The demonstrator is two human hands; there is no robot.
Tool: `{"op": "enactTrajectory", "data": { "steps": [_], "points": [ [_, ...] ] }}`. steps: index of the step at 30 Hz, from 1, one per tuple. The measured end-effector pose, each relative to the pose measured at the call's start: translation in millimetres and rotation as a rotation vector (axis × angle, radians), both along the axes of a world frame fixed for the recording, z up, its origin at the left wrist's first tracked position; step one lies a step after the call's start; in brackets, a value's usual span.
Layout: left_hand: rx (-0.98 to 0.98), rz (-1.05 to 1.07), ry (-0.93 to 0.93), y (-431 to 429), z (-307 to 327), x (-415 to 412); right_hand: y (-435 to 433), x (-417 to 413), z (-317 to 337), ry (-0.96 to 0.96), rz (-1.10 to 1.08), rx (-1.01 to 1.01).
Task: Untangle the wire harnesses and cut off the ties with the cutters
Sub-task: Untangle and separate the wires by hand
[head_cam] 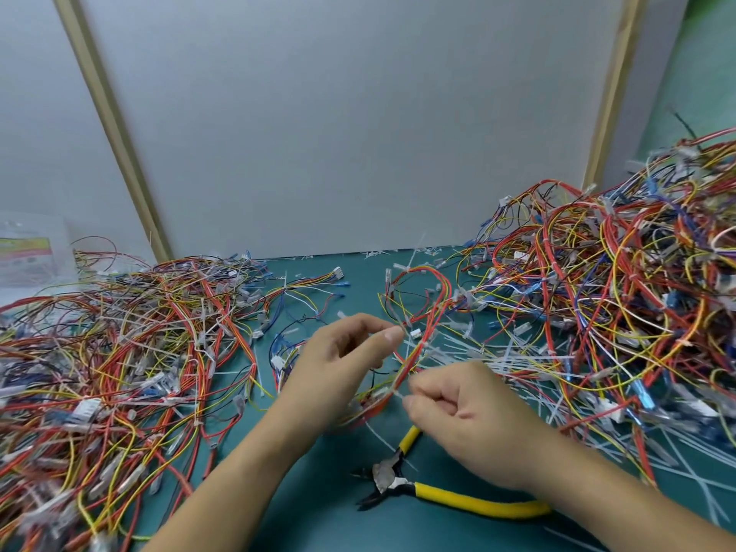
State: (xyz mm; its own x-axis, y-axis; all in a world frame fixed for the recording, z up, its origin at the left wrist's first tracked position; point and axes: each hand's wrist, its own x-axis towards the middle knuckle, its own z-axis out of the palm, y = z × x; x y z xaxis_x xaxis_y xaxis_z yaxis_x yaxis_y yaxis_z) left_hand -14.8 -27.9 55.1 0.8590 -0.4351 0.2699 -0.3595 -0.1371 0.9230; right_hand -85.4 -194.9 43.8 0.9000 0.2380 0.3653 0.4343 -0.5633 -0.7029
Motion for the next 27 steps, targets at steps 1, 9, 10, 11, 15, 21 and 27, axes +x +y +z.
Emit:
{"op": "enactTrajectory", "data": {
  "steps": [1,9,10,11,15,21,27],
  "points": [
    [0.046,-0.004,-0.007,-1,-1,0,2,-1,0,-0.006,0.025,-0.042],
    [0.061,-0.204,0.071,-1,-4,1,5,-5,-1,-0.099,0.025,-0.204],
    [0.02,-0.199,0.082,-1,-2,0,6,-5,1,-0.138,-0.023,-0.149],
    [-0.001,-0.184,0.078,0,-1,1,6,-4,2,-0.181,-0.087,-0.064],
    [0.028,-0.123,0.039,0,2,-1,-6,2,7,-0.31,-0.395,0.104],
    [0.004,-0.148,0.025,-1,2,-4,-4,6,-5,-0.02,-0.216,0.06],
    [-0.029,-0.114,0.024,-1,4,-4,-2,8,1,0.006,-0.14,0.226]
  ]
}}
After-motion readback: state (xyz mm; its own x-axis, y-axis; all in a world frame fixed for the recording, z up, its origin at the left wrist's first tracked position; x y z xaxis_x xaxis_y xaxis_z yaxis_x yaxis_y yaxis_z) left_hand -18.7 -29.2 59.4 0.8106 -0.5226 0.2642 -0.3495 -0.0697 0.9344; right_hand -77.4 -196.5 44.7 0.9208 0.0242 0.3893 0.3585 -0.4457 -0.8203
